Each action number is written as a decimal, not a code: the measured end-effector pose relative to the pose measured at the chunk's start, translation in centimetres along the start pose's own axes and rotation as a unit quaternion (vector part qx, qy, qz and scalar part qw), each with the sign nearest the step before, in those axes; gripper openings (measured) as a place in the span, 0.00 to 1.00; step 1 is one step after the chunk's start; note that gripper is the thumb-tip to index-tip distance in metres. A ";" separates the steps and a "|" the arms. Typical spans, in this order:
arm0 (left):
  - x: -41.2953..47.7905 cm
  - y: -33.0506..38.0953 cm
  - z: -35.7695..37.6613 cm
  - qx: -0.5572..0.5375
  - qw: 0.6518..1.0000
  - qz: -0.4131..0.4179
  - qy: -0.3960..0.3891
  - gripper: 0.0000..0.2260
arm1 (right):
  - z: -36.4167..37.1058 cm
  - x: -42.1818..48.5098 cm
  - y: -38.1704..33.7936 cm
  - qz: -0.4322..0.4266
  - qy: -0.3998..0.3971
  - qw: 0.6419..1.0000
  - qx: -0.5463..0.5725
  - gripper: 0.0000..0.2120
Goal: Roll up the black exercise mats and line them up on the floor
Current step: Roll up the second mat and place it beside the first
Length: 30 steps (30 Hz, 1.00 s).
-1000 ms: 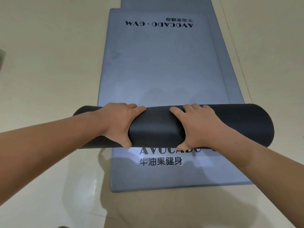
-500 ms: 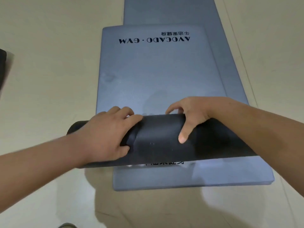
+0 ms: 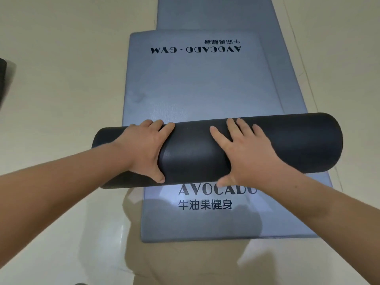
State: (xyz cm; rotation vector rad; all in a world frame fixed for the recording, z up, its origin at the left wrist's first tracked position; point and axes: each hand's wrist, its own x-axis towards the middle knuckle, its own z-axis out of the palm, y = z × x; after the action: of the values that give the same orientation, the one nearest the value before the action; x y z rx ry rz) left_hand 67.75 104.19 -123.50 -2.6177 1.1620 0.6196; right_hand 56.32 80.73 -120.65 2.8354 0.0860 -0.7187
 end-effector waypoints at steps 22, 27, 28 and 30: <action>-4.0 -0.6 -1.0 -0.282 0.939 0.001 -0.197 0.41 | -2.0 2.6 1.8 -0.128 -0.182 0.970 0.099 0.56; -7.7 0.2 -0.8 -0.123 0.991 0.013 0.054 0.46 | -4.4 5.9 2.4 -0.085 -0.240 0.947 0.193 0.59; -8.1 0.8 -0.6 -0.083 0.995 0.008 0.048 0.48 | -4.8 6.2 2.5 -0.080 -0.233 0.950 0.192 0.61; -8.2 2.3 0.3 -0.033 0.999 -0.022 -0.019 0.58 | -5.6 6.5 2.5 -0.072 -0.187 0.967 0.159 0.64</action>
State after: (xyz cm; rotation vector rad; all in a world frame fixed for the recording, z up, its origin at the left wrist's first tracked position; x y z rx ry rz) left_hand 61.00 108.10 -120.07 -2.6669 1.0883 0.7066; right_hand 64.90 79.54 -118.46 2.9463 0.1269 -1.4004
